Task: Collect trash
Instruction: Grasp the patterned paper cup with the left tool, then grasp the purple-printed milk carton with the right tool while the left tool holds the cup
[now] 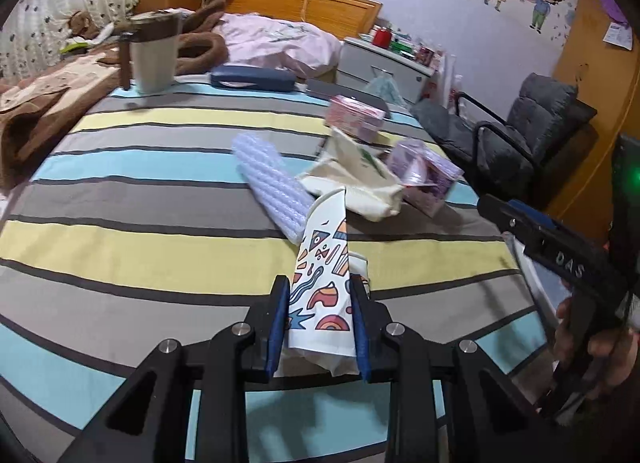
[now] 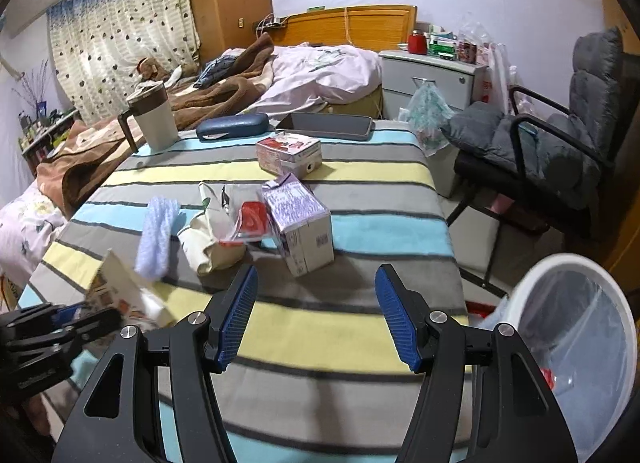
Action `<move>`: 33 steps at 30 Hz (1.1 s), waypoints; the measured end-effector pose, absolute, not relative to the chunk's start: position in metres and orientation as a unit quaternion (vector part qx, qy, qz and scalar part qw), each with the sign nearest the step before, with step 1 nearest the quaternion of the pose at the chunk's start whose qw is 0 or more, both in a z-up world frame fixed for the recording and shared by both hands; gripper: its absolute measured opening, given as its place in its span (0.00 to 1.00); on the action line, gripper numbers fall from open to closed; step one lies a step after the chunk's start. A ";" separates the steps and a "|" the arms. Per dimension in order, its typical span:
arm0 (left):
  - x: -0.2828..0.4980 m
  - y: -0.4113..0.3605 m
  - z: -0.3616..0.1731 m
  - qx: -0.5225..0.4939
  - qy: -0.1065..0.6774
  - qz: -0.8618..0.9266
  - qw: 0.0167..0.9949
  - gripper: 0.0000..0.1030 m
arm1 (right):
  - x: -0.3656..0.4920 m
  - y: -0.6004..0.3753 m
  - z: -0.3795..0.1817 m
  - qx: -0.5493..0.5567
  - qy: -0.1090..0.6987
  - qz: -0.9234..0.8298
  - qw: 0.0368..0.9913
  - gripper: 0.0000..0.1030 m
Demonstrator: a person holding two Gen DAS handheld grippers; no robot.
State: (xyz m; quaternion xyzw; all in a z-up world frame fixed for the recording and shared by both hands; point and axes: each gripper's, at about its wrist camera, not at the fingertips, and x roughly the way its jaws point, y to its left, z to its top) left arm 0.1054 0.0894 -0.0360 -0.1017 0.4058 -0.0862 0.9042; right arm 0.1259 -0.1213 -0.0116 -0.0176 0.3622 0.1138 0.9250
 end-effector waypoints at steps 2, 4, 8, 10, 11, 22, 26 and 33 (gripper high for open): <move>0.104 0.098 -0.037 -0.103 0.406 -0.076 0.905 0.29 | 0.130 -0.121 -0.012 -0.019 0.363 0.118 0.924 0.61; 0.104 0.107 -0.039 -0.099 0.407 -0.059 0.906 0.29 | 0.136 -0.119 -0.014 -0.021 0.366 0.121 0.922 0.61; 0.104 0.123 -0.045 -0.105 0.411 -0.041 0.905 0.29 | 0.144 -0.117 -0.017 -0.027 0.371 0.128 0.919 0.61; 0.104 0.128 -0.046 -0.110 0.413 -0.036 0.903 0.29 | 0.150 -0.116 -0.018 -0.029 0.375 0.130 0.917 0.61; 0.106 0.131 -0.047 -0.113 0.415 -0.038 0.902 0.30 | 0.152 -0.115 -0.019 -0.031 0.378 0.132 0.916 0.61; 0.113 0.137 -0.055 -0.128 0.426 -0.034 0.895 0.60 | 0.165 -0.113 -0.024 -0.035 0.391 0.146 0.908 0.43; 0.113 0.135 -0.055 -0.125 0.424 -0.029 0.896 0.62 | 0.163 -0.116 -0.022 -0.027 0.391 0.149 0.908 0.43; 0.115 0.125 -0.054 -0.116 0.428 -0.046 0.895 0.62 | 0.156 -0.125 -0.020 -0.019 0.384 0.121 0.915 0.42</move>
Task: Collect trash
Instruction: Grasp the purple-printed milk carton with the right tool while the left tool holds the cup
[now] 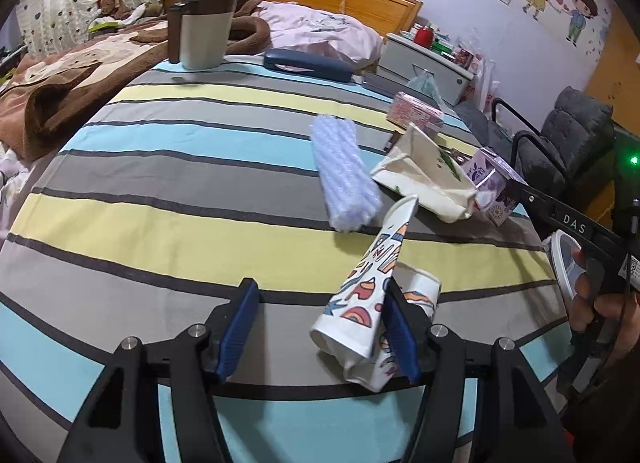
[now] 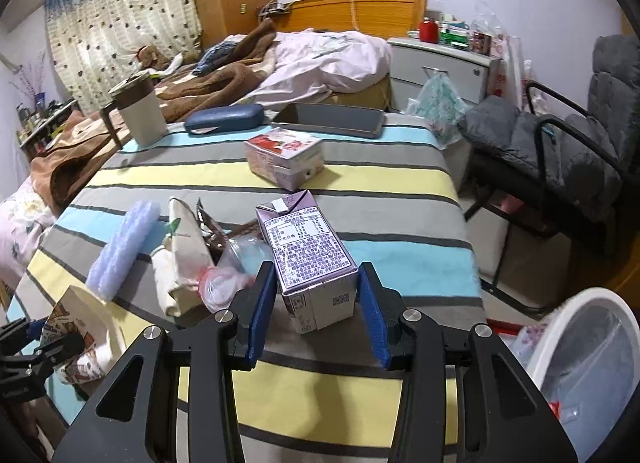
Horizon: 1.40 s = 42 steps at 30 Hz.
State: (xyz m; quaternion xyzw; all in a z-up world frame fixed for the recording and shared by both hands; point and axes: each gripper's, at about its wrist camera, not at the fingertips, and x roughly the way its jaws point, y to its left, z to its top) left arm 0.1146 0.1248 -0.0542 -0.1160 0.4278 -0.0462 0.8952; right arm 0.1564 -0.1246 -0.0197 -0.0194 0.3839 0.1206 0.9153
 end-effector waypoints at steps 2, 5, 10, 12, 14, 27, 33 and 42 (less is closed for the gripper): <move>0.114 0.120 -0.053 -0.106 0.428 -0.046 0.896 0.62 | 0.155 -0.129 -0.018 -0.014 0.378 0.114 0.919 0.42; 0.113 0.116 -0.052 -0.097 0.427 -0.057 0.897 0.62 | 0.151 -0.133 -0.014 -0.008 0.368 0.111 0.923 0.42; 0.115 0.109 -0.053 -0.075 0.426 -0.077 0.898 0.72 | 0.146 -0.141 -0.011 0.023 0.366 0.129 0.921 0.42; 0.116 0.107 -0.051 -0.060 0.422 -0.071 0.902 0.75 | 0.142 -0.145 -0.009 0.034 0.363 0.131 0.922 0.42; 0.117 0.107 -0.052 -0.061 0.425 -0.074 0.900 0.75 | 0.138 -0.147 -0.008 0.032 0.358 0.126 0.925 0.42; 0.097 0.077 -0.049 -0.031 0.416 -0.132 0.899 0.64 | 0.118 -0.158 -0.008 0.046 0.352 0.117 0.928 0.42; 0.090 0.078 -0.040 -0.036 0.407 -0.124 0.904 0.40 | 0.112 -0.162 -0.008 0.053 0.347 0.113 0.929 0.42; 0.083 0.070 -0.028 -0.043 0.385 -0.116 0.915 0.30 | 0.103 -0.167 -0.006 0.062 0.340 0.113 0.932 0.42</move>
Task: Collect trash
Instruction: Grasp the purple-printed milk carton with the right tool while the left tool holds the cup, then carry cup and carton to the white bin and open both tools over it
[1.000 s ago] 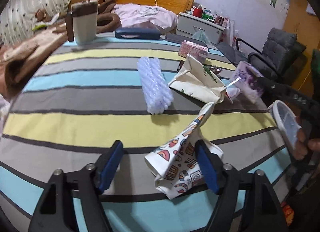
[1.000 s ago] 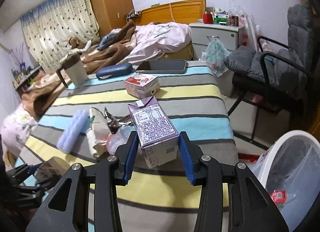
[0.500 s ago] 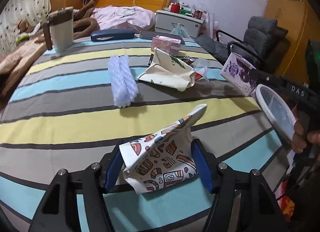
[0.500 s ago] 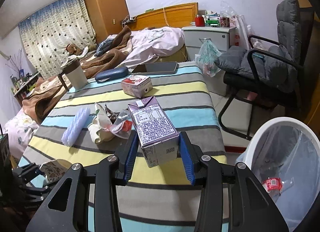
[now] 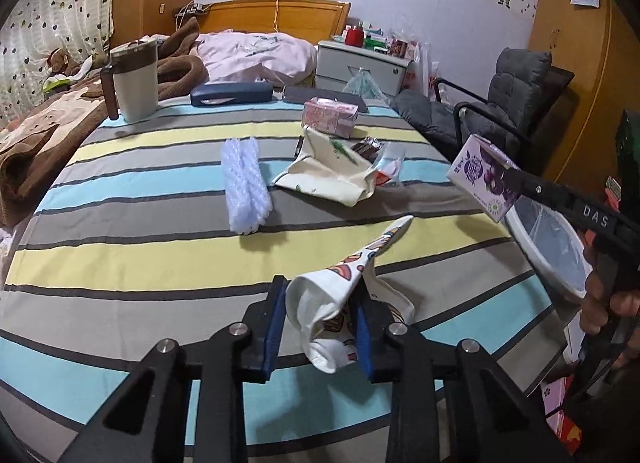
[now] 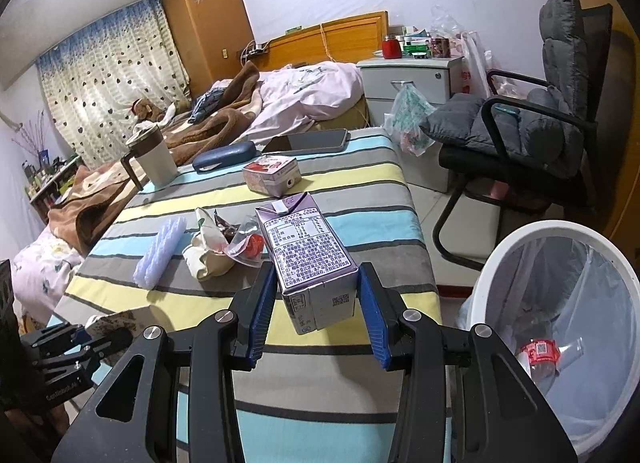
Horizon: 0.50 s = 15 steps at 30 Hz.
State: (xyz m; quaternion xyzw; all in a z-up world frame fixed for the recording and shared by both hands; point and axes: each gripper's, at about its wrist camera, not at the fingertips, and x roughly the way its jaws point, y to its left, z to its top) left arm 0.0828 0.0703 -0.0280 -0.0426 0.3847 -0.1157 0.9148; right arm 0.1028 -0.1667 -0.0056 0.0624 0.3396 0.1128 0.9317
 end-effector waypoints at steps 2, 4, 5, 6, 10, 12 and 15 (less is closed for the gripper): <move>0.082 0.066 -0.025 -0.043 0.379 -0.115 0.917 0.28 | 0.099 -0.168 -0.005 0.063 0.336 0.112 0.933 0.42; 0.082 0.063 -0.023 -0.044 0.376 -0.119 0.918 0.27 | 0.096 -0.170 -0.004 0.064 0.333 0.111 0.934 0.42; 0.082 0.060 -0.021 -0.044 0.372 -0.120 0.919 0.27 | 0.094 -0.171 -0.003 0.066 0.331 0.110 0.935 0.42; 0.081 0.058 -0.019 -0.044 0.369 -0.122 0.920 0.27 | 0.093 -0.172 -0.003 0.067 0.330 0.109 0.935 0.42; 0.078 0.047 -0.010 -0.040 0.357 -0.130 0.924 0.27 | 0.087 -0.179 0.001 0.072 0.321 0.104 0.938 0.42; 0.078 0.040 -0.006 -0.038 0.352 -0.135 0.926 0.27 | 0.084 -0.183 0.003 0.074 0.317 0.102 0.940 0.42; 0.078 0.028 -0.001 -0.033 0.346 -0.147 0.926 0.27 | 0.079 -0.190 0.007 0.078 0.309 0.096 0.943 0.42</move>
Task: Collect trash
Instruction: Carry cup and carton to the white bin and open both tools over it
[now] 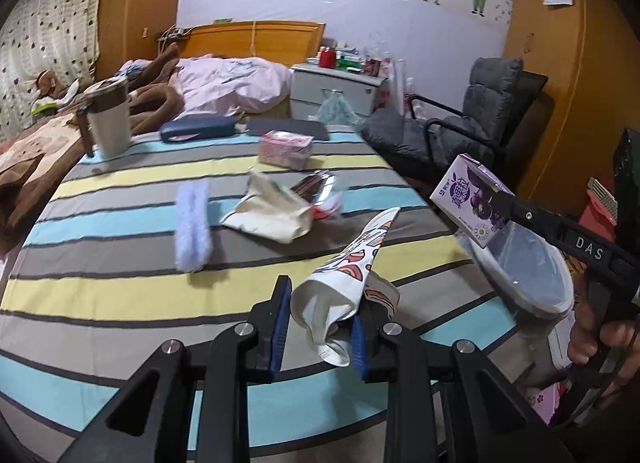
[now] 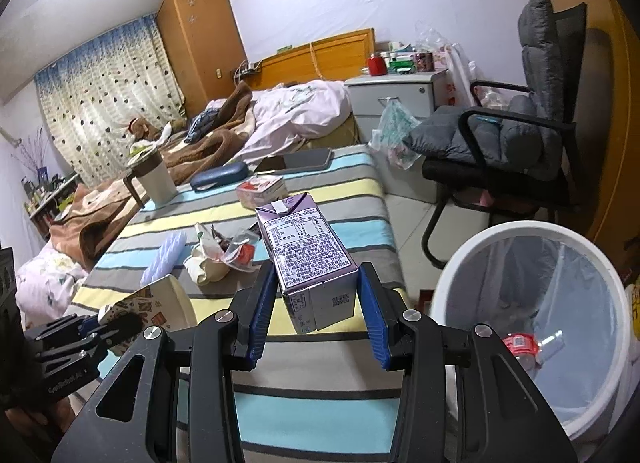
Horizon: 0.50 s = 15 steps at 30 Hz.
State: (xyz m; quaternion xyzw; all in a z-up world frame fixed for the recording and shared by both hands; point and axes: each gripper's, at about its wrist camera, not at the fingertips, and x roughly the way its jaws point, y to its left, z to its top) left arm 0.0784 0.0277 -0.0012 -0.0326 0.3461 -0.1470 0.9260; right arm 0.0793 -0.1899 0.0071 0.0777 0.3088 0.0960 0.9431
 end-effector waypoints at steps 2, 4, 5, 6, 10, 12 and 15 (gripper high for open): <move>0.080 0.018 0.002 -0.029 0.343 -0.154 0.926 0.27 | 0.075 -0.195 0.010 0.077 0.304 0.089 0.945 0.42; 0.082 0.007 0.006 -0.025 0.340 -0.166 0.925 0.27 | 0.071 -0.201 0.012 0.077 0.299 0.083 0.948 0.42; 0.082 0.001 0.008 -0.020 0.337 -0.170 0.926 0.27 | 0.069 -0.205 0.014 0.077 0.297 0.078 0.948 0.42; 0.083 -0.004 0.011 -0.017 0.334 -0.175 0.926 0.27 | 0.068 -0.208 0.015 0.076 0.296 0.073 0.949 0.42; 0.084 -0.029 0.022 -0.007 0.323 -0.197 0.926 0.27 | 0.058 -0.225 0.020 0.081 0.285 0.050 0.954 0.42; 0.085 -0.044 0.027 0.001 0.316 -0.209 0.925 0.27 | 0.055 -0.234 0.023 0.083 0.281 0.040 0.955 0.42; 0.087 -0.067 0.032 0.009 0.313 -0.228 0.922 0.27 | 0.050 -0.248 0.026 0.085 0.275 0.021 0.957 0.42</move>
